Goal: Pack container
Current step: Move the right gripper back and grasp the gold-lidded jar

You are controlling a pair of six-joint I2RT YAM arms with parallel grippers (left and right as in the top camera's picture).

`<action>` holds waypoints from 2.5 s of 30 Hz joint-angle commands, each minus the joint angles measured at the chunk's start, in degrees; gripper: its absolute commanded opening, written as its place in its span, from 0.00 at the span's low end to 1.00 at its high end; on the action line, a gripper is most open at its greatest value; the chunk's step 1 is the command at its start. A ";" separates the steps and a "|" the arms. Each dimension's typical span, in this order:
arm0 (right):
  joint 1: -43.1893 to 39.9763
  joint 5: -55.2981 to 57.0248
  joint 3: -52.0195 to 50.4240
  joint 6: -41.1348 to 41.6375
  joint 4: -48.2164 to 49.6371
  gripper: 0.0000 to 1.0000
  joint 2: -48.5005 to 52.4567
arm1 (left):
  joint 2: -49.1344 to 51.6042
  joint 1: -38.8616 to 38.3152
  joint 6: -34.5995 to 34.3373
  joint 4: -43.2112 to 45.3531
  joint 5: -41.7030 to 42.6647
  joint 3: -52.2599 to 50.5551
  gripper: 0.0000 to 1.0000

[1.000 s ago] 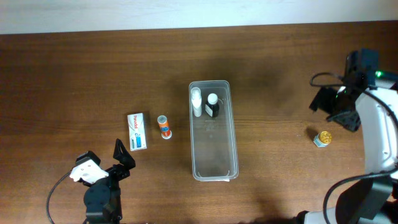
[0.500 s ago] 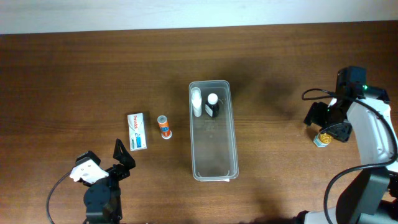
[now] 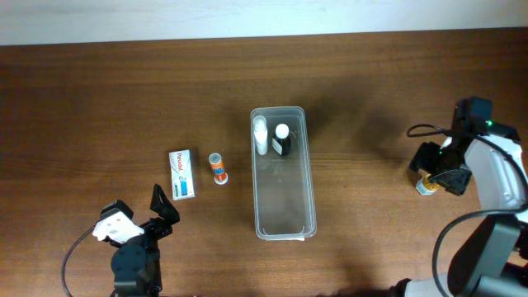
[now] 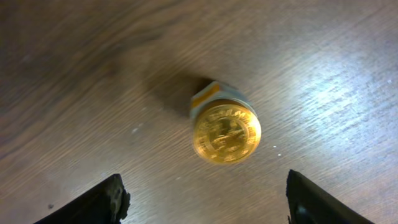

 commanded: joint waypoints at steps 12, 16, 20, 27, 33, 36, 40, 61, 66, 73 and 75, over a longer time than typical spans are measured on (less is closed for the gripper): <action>-1.46 -2.38 -0.61 -0.26 2.91 0.56 8.11 | -0.28 -0.07 0.72 0.13 0.59 -0.37 1.00; -1.49 -2.27 -0.61 -0.28 2.93 0.55 8.11 | -0.28 -0.07 0.72 0.13 0.59 -0.37 0.99; -1.49 -2.27 -0.61 -0.26 3.32 0.51 8.11 | -0.28 -0.07 0.72 0.13 0.59 -0.37 0.99; -1.49 -2.23 -0.61 -0.31 4.48 0.56 8.17 | -0.28 -0.07 0.72 0.13 0.59 -0.37 0.99; -1.49 -0.76 -0.61 -0.31 4.61 0.57 8.17 | -0.28 -0.07 0.72 0.13 0.59 -0.37 0.99; -1.49 -0.26 -0.61 -0.31 4.68 0.54 8.20 | -0.28 -0.07 0.72 0.13 0.59 -0.37 0.99; -1.49 0.72 -0.61 -0.28 4.98 0.49 8.39 | -0.28 -0.07 0.72 0.13 0.57 -0.37 0.99; -1.29 0.00 0.42 -0.11 4.04 0.27 10.38 | -0.28 -0.07 0.72 0.13 0.59 -0.37 0.99; 0.46 -3.78 4.74 -0.11 0.17 0.25 8.04 | -0.28 -0.07 0.72 0.13 0.59 -0.37 0.99; 10.36 -4.85 15.28 -0.11 -8.85 0.25 3.19 | -0.28 -0.07 0.72 0.13 0.59 -0.37 0.99; 14.49 -4.85 18.47 -0.09 -11.04 0.25 2.21 | -0.28 -0.07 0.72 0.13 0.59 -0.37 0.99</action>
